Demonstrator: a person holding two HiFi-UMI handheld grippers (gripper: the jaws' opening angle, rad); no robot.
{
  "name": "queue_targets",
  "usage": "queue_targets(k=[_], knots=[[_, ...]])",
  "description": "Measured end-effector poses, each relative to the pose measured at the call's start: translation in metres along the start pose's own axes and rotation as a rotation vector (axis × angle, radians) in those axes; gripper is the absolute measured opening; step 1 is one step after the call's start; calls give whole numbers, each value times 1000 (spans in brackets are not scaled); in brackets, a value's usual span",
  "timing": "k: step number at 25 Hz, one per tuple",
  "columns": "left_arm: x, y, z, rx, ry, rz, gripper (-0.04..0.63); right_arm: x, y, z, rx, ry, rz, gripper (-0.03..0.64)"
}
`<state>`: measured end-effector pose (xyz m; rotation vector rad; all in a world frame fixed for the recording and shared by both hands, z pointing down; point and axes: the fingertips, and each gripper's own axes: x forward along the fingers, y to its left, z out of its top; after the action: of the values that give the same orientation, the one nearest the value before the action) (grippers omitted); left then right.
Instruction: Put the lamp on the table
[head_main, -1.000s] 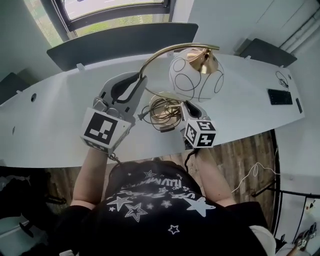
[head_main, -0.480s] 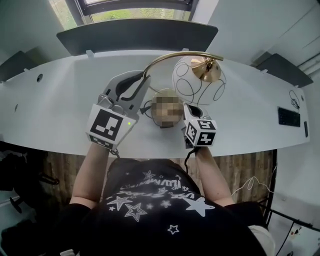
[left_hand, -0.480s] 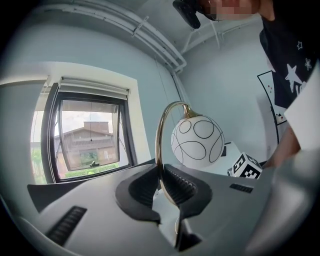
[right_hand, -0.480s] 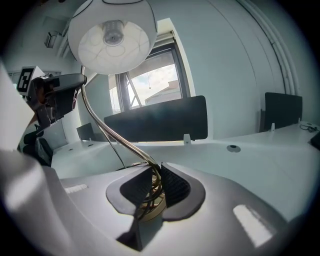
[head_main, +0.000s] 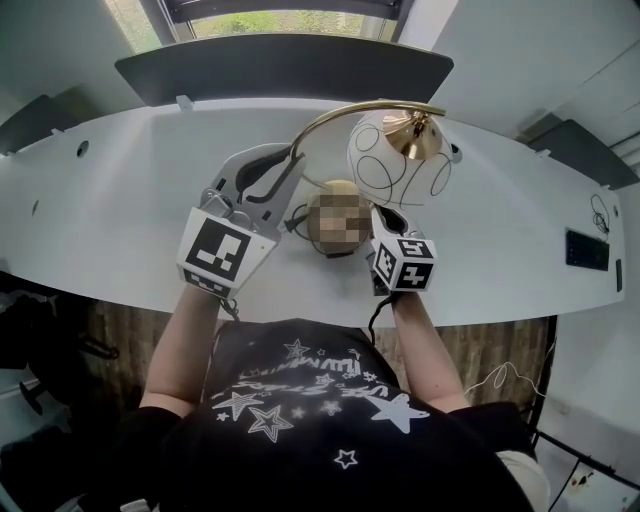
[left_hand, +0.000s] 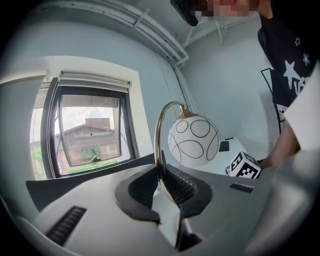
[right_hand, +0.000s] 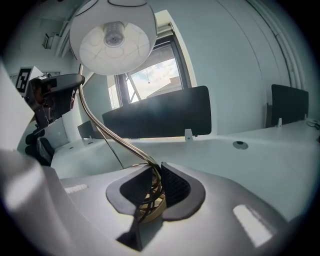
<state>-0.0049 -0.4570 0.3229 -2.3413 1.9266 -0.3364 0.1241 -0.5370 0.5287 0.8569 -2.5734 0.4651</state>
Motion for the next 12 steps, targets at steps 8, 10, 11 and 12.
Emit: queue_targets(k=[8,10,11,12], knots=[[16,12,-10,8,48,-6,44,22,-4,-1,-2,35,17,48],[18,10,-12,16,57,-7,44,22,-5,-4,3,39,16,48],[18,10,-12,20,59,-9,44,23,-5,-5,6,42,16,48],[19,10,-12,24,57,-9,44,24,-5,-5,9,45,16,48]])
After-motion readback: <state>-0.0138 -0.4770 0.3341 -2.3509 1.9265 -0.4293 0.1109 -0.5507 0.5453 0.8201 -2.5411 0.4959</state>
